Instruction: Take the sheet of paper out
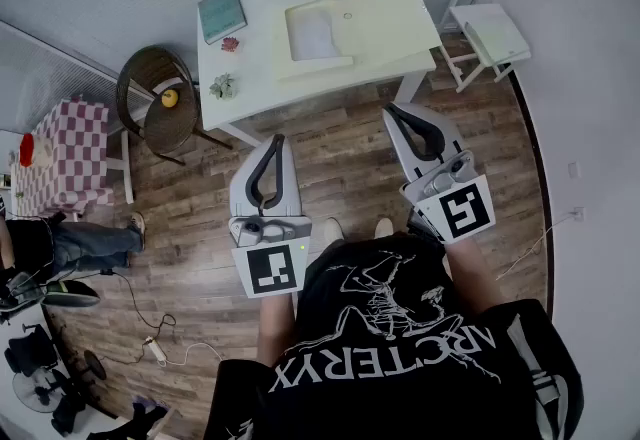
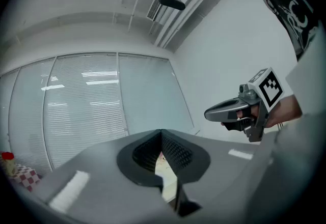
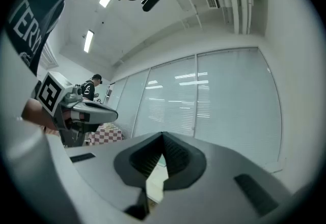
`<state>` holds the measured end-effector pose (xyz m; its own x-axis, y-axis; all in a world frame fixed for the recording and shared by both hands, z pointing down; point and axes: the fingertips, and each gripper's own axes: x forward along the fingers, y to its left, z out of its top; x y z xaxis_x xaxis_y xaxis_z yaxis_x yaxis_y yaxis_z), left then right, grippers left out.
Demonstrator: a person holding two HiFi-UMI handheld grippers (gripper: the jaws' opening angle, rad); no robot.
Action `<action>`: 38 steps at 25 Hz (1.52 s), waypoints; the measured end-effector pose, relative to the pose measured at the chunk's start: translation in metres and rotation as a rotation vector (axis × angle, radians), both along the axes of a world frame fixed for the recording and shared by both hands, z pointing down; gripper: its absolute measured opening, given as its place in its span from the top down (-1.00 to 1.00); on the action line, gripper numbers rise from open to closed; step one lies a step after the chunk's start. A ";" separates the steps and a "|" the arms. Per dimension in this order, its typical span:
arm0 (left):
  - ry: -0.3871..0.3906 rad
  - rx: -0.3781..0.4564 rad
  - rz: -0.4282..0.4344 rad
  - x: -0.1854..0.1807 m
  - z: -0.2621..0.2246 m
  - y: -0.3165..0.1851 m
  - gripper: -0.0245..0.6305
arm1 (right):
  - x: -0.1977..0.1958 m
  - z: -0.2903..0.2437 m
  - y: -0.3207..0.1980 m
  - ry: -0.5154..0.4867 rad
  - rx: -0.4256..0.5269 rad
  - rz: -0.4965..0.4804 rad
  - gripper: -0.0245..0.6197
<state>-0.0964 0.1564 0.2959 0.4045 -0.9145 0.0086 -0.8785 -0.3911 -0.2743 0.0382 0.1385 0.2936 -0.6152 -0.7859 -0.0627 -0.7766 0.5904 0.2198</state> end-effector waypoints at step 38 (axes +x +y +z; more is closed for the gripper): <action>-0.039 -0.008 -0.063 0.066 0.016 -0.024 0.89 | 0.071 0.019 -0.022 -0.088 -0.015 -0.068 0.89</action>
